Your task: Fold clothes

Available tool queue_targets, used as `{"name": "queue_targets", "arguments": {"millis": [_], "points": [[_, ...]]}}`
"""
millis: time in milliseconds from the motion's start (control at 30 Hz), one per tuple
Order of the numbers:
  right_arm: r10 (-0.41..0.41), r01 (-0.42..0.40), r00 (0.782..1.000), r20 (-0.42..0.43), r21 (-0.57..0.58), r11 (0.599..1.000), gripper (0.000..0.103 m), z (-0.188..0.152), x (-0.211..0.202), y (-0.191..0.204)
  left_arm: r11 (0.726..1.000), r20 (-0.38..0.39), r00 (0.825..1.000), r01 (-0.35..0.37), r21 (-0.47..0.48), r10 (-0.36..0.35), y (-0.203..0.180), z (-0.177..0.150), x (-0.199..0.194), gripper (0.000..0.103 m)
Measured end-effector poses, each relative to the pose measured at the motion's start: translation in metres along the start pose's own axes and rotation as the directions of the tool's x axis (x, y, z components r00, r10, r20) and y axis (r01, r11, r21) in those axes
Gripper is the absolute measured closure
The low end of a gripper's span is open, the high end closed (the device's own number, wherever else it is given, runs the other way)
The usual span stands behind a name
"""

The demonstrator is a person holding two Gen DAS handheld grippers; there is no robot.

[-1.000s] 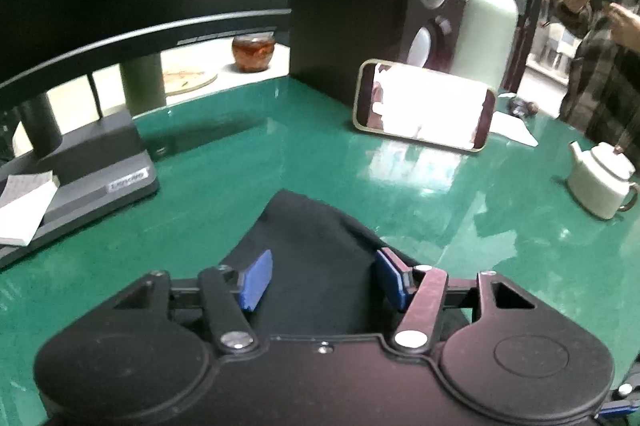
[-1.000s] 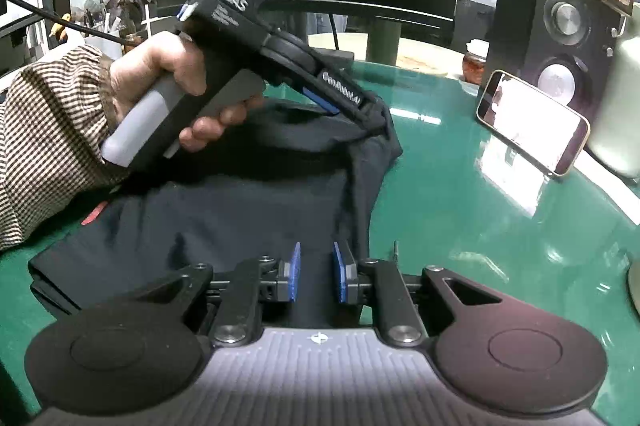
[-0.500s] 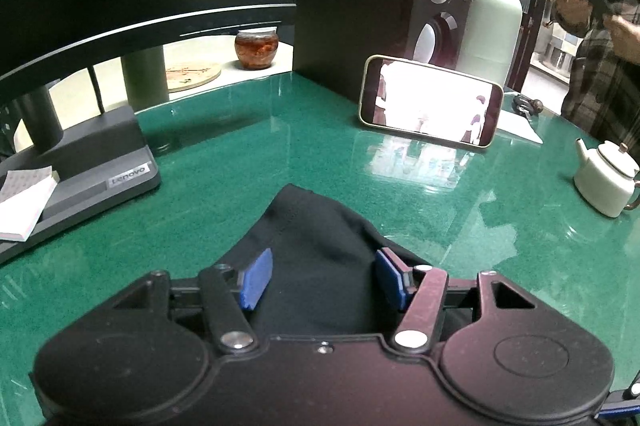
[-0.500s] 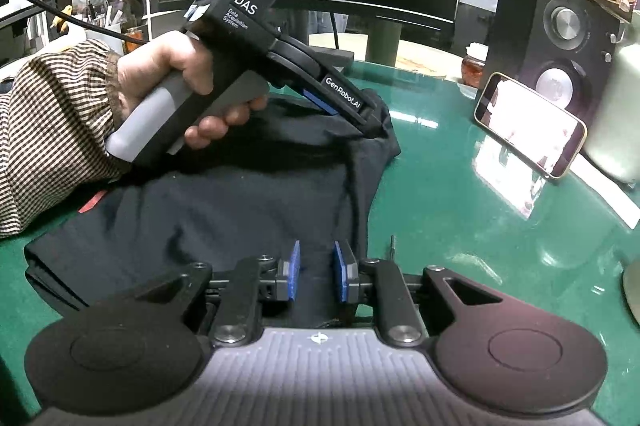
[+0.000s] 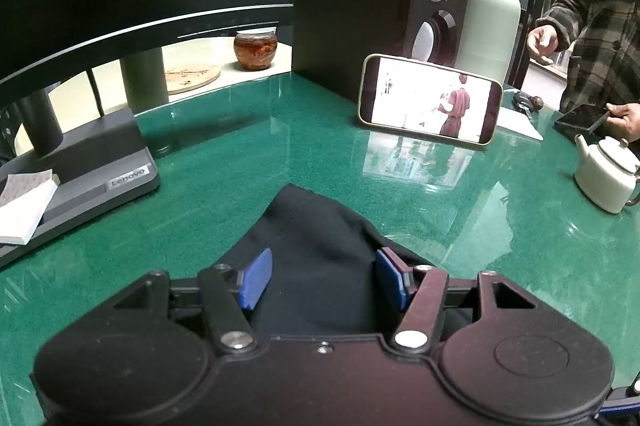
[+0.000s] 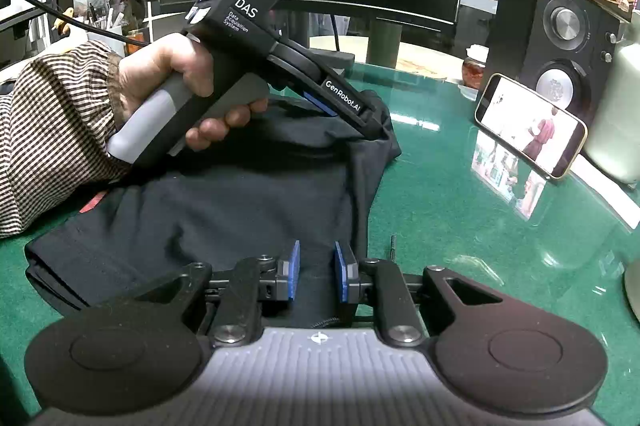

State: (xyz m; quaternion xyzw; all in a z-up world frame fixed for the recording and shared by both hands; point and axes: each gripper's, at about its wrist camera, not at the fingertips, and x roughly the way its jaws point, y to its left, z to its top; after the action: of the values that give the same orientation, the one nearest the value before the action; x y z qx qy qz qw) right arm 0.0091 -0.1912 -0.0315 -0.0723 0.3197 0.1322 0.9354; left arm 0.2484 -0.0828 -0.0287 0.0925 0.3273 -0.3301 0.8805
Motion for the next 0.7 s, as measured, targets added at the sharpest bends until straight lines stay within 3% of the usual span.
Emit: {"name": "queue_targets", "arguments": {"millis": [700], "points": [[-0.008, 0.008, 1.000, 0.000, 0.003, 1.000, 0.083, 0.0004, -0.0010, 0.0045, 1.000, 0.000, 1.000, -0.002, 0.006, 0.002, -0.0003, -0.0002, -0.0001, 0.046]]}}
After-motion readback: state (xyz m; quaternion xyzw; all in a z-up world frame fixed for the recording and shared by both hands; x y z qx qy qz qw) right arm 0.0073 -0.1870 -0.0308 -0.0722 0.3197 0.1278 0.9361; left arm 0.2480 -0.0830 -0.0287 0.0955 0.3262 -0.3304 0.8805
